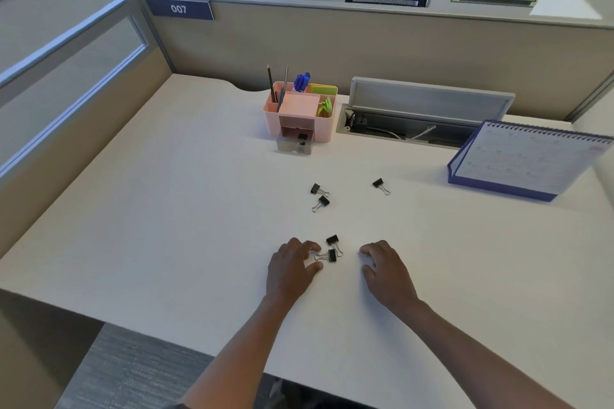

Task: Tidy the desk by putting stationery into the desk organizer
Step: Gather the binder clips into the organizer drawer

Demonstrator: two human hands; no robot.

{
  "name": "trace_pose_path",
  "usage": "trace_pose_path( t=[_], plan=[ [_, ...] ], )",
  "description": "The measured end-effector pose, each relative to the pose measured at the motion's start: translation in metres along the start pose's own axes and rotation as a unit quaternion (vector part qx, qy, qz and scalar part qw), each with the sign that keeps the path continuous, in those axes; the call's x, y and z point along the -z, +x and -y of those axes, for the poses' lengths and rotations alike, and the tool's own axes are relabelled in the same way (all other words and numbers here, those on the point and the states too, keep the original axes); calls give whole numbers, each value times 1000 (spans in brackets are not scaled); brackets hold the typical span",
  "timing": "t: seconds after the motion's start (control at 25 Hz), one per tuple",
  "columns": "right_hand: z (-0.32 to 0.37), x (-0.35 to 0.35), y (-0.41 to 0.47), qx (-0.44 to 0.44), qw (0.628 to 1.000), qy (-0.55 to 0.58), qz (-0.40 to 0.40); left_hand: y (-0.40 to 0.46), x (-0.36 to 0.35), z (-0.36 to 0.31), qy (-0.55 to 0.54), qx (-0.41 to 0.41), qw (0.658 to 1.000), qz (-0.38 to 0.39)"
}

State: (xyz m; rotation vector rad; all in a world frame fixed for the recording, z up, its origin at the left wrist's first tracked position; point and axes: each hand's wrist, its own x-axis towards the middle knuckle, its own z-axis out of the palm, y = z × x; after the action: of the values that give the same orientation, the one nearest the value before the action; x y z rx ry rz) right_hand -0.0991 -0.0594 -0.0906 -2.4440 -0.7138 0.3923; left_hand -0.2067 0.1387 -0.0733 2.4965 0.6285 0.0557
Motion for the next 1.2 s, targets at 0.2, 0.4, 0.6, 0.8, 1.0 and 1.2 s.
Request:
trace_pose_path(
  t=[0.2, 0.4, 0.6, 0.8, 1.0, 1.2],
  plan=[
    [-3, 3, -9, -1, 1000, 1, 1, -2, -6, -9, -9, 33, 999, 5],
    [-2, 4, -11, -1, 1000, 2, 10, -1, -10, -14, 10, 43, 999, 20],
    [-1, 4, -10, -6, 1000, 5, 14, 0, -8, -14, 13, 38, 999, 33],
    [10, 6, -1, 8, 1000, 23, 4, 5, 1, -18, 3, 13, 1000, 23],
    [33, 8, 15, 54, 997, 47, -2, 23, 13, -25, 51, -40, 998, -3],
    [53, 10, 37, 58, 996, 68, -22, 42, 23, -26, 13, -41, 999, -2]
  ],
)
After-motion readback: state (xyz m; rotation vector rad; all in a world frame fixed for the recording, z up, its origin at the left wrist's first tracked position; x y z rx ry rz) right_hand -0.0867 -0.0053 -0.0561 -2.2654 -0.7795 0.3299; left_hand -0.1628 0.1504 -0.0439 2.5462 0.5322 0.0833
